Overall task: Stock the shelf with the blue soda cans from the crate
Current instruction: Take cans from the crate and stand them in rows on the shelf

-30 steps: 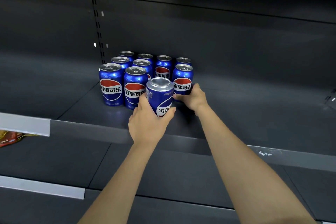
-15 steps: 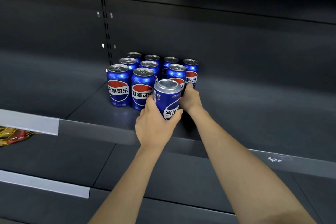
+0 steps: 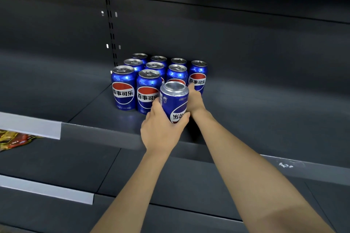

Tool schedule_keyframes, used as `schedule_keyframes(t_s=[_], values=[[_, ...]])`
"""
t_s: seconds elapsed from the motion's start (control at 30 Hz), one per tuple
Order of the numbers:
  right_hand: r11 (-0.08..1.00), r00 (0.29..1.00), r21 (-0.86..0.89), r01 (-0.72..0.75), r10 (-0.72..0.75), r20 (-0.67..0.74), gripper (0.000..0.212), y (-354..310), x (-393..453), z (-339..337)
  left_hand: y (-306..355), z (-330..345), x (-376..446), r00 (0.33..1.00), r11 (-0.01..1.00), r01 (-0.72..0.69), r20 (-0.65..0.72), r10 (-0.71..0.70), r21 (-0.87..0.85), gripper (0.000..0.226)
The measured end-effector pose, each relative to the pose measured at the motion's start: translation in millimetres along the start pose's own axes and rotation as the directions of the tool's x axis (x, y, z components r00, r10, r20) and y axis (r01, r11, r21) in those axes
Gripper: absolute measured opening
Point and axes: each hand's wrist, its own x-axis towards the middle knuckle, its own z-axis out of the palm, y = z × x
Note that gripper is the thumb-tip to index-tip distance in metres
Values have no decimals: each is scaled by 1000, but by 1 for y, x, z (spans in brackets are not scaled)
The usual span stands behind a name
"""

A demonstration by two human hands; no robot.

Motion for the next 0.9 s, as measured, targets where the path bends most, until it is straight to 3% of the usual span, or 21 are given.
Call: schedule_keyframes(t_s=[0.07, 0.17, 0.23, 0.33, 0.43, 0.5, 0.57, 0.73, 0.9], values=[[998, 998, -66, 20, -16, 55, 32, 2, -2, -3, 0, 0, 0, 1000, 1000, 2, 7, -1, -4, 76], [996, 998, -89, 17, -12, 64, 45, 14, -9, -13, 1, -1, 1, 1000, 1000, 7, 30, -7, -3, 78], [997, 999, -69, 18, -16, 38, 48, 21, -14, -24, 1, -4, 3, 998, 1000, 16, 65, -15, -15, 77], [981, 996, -177, 80, -83, -12, 39, 32, -21, -43, 3, -8, 6, 992, 998, 16, 129, -8, -60, 73], [960, 987, -246, 135, -153, -56, 37, 39, -31, -58, 12, -12, 5, 988, 990, -102, 126, 90, 93, 70], [947, 976, -274, 168, -198, -85, 42, 40, -42, -65, 24, -13, 6, 965, 925, -232, 192, 180, 302, 75], [928, 968, -318, 193, -234, -95, 58, 41, -51, -69, 36, -13, 11, 927, 840, -320, 328, 183, 437, 76], [756, 911, -581, 302, -408, -57, 97, 51, -70, -78, 64, -10, 21, 834, 744, -401, 548, 56, 534, 63], [645, 825, -615, 454, -564, 17, 103, 55, -77, -76, 93, -16, 28, 784, 545, -542, 619, 54, 639, 61]])
